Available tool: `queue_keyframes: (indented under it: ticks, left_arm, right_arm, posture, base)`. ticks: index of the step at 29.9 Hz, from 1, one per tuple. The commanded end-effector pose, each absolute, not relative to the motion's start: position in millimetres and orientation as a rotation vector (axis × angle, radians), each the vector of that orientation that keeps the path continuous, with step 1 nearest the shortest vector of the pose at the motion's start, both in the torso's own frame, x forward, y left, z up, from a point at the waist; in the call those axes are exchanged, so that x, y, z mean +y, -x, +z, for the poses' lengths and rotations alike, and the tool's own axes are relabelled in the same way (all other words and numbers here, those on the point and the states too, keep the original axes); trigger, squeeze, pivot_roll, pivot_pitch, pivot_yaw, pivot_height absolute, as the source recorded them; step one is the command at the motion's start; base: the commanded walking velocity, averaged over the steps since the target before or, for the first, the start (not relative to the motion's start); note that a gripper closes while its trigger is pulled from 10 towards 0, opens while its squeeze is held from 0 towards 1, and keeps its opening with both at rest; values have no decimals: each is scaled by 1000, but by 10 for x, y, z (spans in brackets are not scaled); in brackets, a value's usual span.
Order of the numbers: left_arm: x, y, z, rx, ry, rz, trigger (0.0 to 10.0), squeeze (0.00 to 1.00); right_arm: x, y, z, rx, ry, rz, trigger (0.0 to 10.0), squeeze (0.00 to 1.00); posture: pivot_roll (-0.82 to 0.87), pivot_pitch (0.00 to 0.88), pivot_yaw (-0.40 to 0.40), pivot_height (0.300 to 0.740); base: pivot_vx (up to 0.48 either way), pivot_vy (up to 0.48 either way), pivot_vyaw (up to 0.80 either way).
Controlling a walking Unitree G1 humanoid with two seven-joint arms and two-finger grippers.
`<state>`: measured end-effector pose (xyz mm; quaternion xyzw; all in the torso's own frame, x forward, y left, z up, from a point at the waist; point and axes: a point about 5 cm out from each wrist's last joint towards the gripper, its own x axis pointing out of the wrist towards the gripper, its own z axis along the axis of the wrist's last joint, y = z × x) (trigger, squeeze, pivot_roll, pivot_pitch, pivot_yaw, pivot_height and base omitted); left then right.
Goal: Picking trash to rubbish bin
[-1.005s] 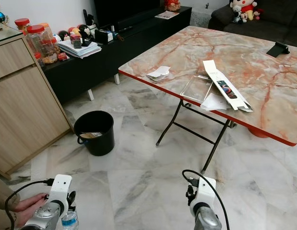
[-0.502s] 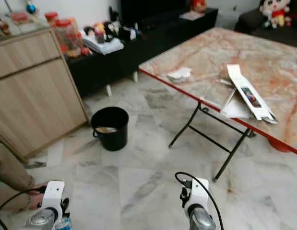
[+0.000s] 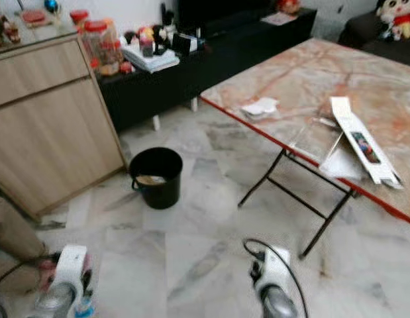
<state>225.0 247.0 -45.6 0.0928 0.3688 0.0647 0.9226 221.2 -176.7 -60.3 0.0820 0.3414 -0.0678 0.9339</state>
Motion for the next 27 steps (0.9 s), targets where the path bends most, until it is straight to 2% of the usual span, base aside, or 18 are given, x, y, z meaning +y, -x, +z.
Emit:
queue_keyframes:
  ticks: [1, 4, 27]
  left_arm:
    - [2418, -2288, -449, 753, -189, 118, 10000, 0]
    - [2414, -2289, -449, 753, -187, 117, 10000, 0]
    - [2418, -2267, -461, 758, -186, 114, 10000, 0]
  right_arm:
    - [-1854, -2151, -632, 716, -158, -163, 10000, 0]
    - [-1844, -2153, -632, 720, -140, -147, 10000, 0]
    - [-1802, -2141, -644, 727, -135, -130, 10000, 0]
  posture:
    - [173, 0, 33, 740]
    - [173, 0, 33, 740]
    - [178, 0, 31, 740]
  base:
    - [319, 0, 0]
    - [315, 0, 0]
    - [314, 0, 613]
